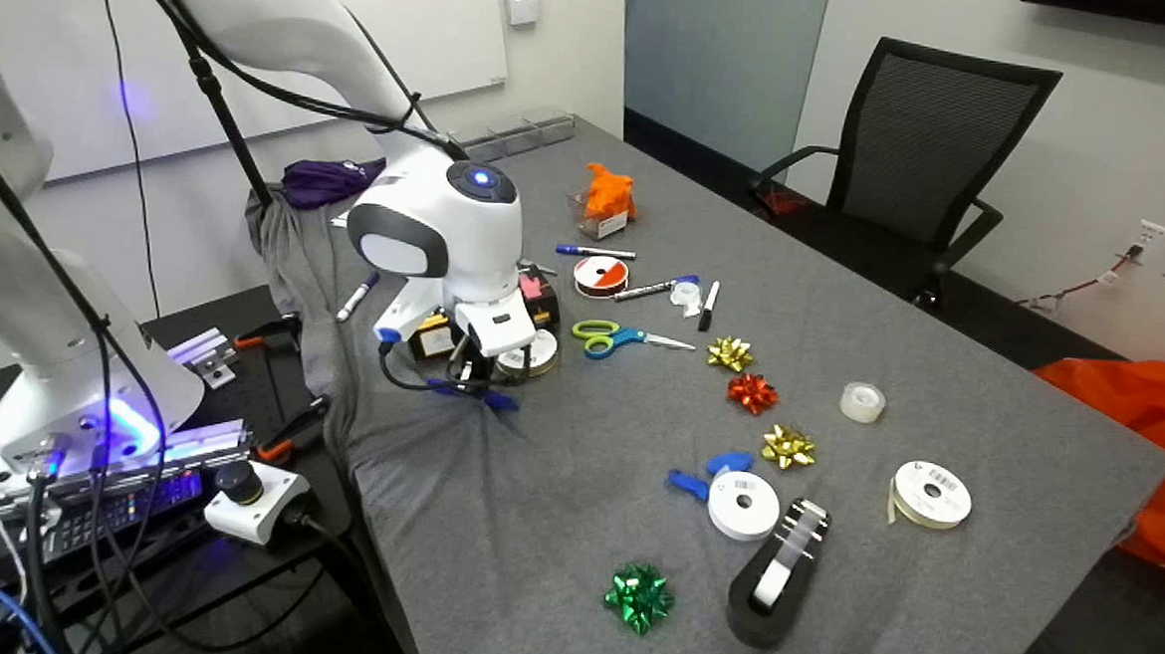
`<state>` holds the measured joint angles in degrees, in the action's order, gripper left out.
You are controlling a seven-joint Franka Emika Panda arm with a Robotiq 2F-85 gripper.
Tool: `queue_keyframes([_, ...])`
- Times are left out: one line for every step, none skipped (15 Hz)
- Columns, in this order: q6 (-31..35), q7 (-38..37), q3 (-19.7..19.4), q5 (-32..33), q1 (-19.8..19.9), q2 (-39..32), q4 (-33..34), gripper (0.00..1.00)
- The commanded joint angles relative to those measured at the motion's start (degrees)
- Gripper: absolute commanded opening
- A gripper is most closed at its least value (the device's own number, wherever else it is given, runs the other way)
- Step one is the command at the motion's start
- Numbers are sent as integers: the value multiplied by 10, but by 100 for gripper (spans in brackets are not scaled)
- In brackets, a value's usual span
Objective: Put the blue object in the second container from the left.
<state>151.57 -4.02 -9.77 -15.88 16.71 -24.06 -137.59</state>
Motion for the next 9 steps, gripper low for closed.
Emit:
queue_keyframes([0, -11, -8, 10, -8, -2, -2, 7])
queue_keyframes([1, -12, -9, 10, -8, -4, -1, 5])
queue_keyframes([2, -14, -9, 10, -9, -5, 0, 5])
queue_keyframes([2, -16, -10, 10, -10, -5, 0, 5])
queue_keyframes([0, -18, -11, 12, -12, -4, -1, 5])
queue_keyframes([-4, -18, -12, 13, -11, 1, -2, 5])
queue_keyframes([-7, -20, -14, 17, -13, 5, -3, 5])
queue_keyframes([-11, -21, -15, 20, -13, 10, -5, 5])
queue_keyframes([-14, -25, -19, 26, -16, 13, -6, 5])
